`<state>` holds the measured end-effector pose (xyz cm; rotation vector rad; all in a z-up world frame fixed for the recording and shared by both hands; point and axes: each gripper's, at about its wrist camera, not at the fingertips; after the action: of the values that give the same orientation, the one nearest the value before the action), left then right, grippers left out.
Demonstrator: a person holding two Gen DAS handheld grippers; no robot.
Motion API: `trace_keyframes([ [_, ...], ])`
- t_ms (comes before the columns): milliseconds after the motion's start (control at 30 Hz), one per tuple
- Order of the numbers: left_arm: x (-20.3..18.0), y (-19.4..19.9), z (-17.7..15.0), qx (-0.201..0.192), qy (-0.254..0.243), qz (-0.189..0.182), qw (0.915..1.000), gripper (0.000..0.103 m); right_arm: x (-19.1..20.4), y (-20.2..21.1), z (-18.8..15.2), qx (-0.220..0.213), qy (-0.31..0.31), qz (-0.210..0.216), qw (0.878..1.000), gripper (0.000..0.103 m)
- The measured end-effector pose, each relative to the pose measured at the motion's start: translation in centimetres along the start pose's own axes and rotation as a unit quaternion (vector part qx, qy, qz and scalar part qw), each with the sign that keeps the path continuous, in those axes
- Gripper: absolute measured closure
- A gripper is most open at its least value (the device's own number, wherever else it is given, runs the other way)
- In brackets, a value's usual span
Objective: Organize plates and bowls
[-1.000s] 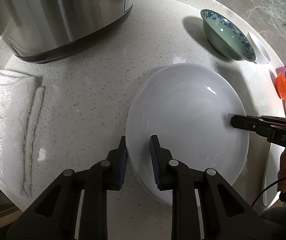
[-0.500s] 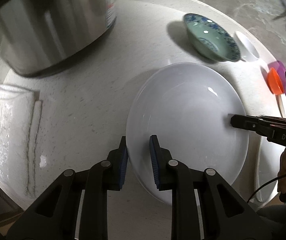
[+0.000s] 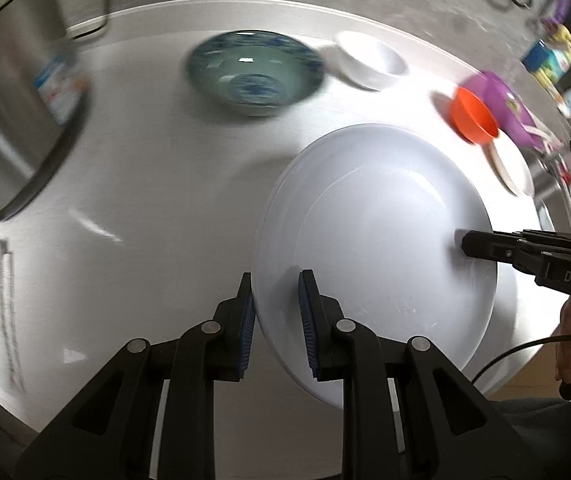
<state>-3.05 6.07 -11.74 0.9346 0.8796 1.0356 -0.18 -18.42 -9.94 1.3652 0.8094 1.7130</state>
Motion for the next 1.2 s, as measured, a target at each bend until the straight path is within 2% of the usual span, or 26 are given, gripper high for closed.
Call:
trace_keyframes([
  [267,-10.8,-1.6,-1.3,0.021,-0.021,-0.013,0.9995,0.084,-7.7,5.0,-3.5,0.004,-0.016,-0.009,1.000,0.094],
  [433,-14.4,-2.9,-3.0,0.035,-0.025,-0.011,0.9990,0.084,-11.1,6.1,-4.6,0.005,-0.017,-0.017,1.000,0.094],
  [800,-15.5,-5.4,-4.5,0.051,-0.029,-0.001,0.9983,0.084,-12.7,5.2,-6.1,0.010,-0.003,-0.028,1.000,0.094],
  [1200,-15.1,-6.4,-4.6,0.049,-0.036,0.004,0.9981,0.084,-11.4,4.3,-6.7,0.001,0.026,-0.065,0.998,0.092],
])
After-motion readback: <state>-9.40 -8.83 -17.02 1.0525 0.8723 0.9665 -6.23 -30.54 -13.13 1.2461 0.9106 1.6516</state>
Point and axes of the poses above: each gripper's, at about its wrist camera, not at the fingertips, and y roughly against the way its jaws point, x to its left, z to its top, and after that the axes turned 4 degrees about -y, right-handed
